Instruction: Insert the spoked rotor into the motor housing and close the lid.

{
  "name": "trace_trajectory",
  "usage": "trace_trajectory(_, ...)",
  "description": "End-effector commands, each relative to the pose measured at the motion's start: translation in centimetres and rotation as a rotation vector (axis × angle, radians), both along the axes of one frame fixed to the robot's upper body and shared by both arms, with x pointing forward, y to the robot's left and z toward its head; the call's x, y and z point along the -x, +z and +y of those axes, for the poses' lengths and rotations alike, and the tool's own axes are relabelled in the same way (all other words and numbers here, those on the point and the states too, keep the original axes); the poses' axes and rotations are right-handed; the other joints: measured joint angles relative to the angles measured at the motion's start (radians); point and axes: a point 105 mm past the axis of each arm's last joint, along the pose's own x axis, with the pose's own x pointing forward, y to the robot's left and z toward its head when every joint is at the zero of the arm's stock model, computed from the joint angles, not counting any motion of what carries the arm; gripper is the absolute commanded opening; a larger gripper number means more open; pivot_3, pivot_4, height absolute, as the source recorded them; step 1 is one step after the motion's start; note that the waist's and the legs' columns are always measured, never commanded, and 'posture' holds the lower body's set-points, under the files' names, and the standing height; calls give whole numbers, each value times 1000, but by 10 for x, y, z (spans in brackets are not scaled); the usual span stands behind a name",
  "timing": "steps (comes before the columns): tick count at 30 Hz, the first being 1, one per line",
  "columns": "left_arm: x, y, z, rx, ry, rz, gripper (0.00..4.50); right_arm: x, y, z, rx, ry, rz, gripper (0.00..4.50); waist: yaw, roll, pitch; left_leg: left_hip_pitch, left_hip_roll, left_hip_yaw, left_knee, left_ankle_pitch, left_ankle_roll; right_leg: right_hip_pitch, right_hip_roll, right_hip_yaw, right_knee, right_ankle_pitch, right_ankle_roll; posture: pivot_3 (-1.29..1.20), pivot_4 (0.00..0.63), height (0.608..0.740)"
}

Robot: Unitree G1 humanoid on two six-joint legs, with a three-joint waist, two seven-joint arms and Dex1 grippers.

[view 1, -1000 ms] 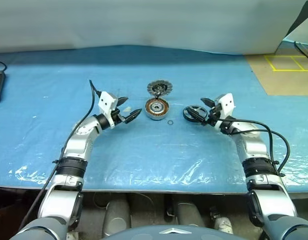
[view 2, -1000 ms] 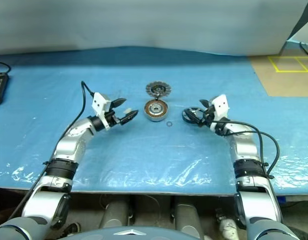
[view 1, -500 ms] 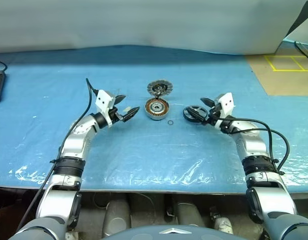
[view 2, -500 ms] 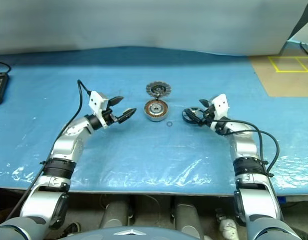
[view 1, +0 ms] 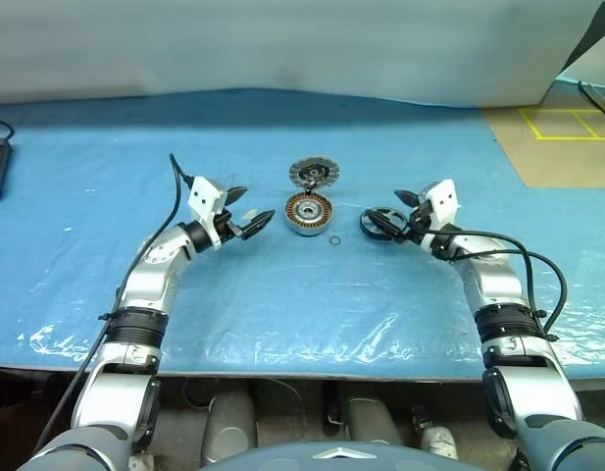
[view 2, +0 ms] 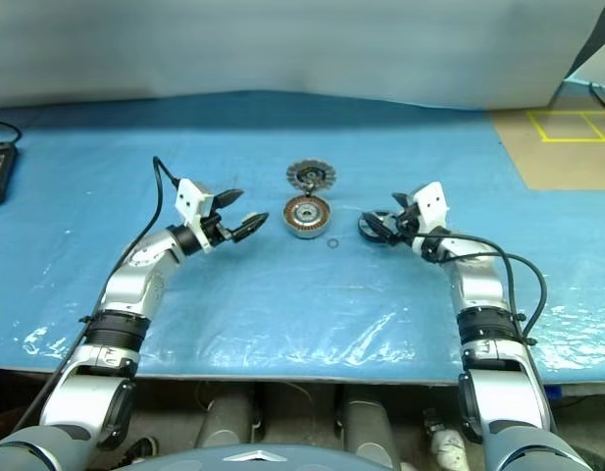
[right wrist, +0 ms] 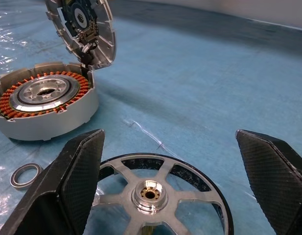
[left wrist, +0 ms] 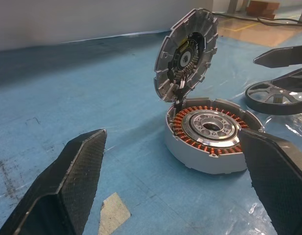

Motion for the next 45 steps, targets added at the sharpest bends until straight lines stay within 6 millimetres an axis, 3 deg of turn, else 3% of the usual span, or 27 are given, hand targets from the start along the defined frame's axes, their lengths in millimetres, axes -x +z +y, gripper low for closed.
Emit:
trace_trajectory(1, 0, 11, 1, -1, -6, -43, 4500, 0, 26, 7, 9, 46, -72, 4468, 0, 0, 0, 0, 0, 0, 0, 0, 0, 0, 0, 0, 0, 0, 0, 0, 150, 740)
trace_trajectory(7, 0, 11, 1, 0, -5, -44, 4500, 6, 36, 14, 182, 188, -45, 4468, 1, 0, 0, 0, 0, 0, 0, 0, 0, 0, 0, 0, 0, 0, 0, 0, 150, 740)
trace_trajectory(10, 0, 10, 3, -3, -3, -39, 4500, 22, 34, 25, 453, 410, 11, 4468, 0, 0, 0, 0, 0, 0, 0, 0, 0, 0, 0, 0, 0, 0, 0, 0, 150, 740)
trace_trajectory(15, 0, 6, 3, -10, -7, -29, 4500, 34, 59, 68, 773, 768, -4, 4468, -17, 0, 0, 0, 0, 0, 0, 0, 0, -1, 1, 0, 1, 0, 0, 0, 150, 740)
trace_trajectory(19, -1, 6, 0, -5, -10, -30, 4500, 30, 58, 101, 892, 918, -18, 4468, -22, 0, 0, 0, 2, 0, 0, 0, 0, -1, 1, -1, 1, 0, 0, 0, 150, 740)
trace_trajectory(24, 5, 2, 2, -1, -1, -25, 4500, 5, 42, 117, 1016, 899, 7, 4468, -16, 0, 0, -6, 1, -1, 2, 0, 1, -5, 0, -1, 1, 0, -1, 0, 150, 740)
trace_trajectory(31, 9, -1, 8, -6, 17, -18, 4500, -21, 36, 129, 1055, 771, -19, 4468, -24, 0, 0, -9, 3, 0, 2, 0, 1, -9, 0, -2, 4, 0, -2, 0, 150, 740)
trace_trajectory(45, 11, -2, 11, -9, 31, -11, 4500, -17, 31, 147, 1041, 820, -41, 4468, -25, 0, 0, -6, 4, 1, 4, 0, 1, -10, 0, -1, 11, -2, -5, 0, 150, 740)
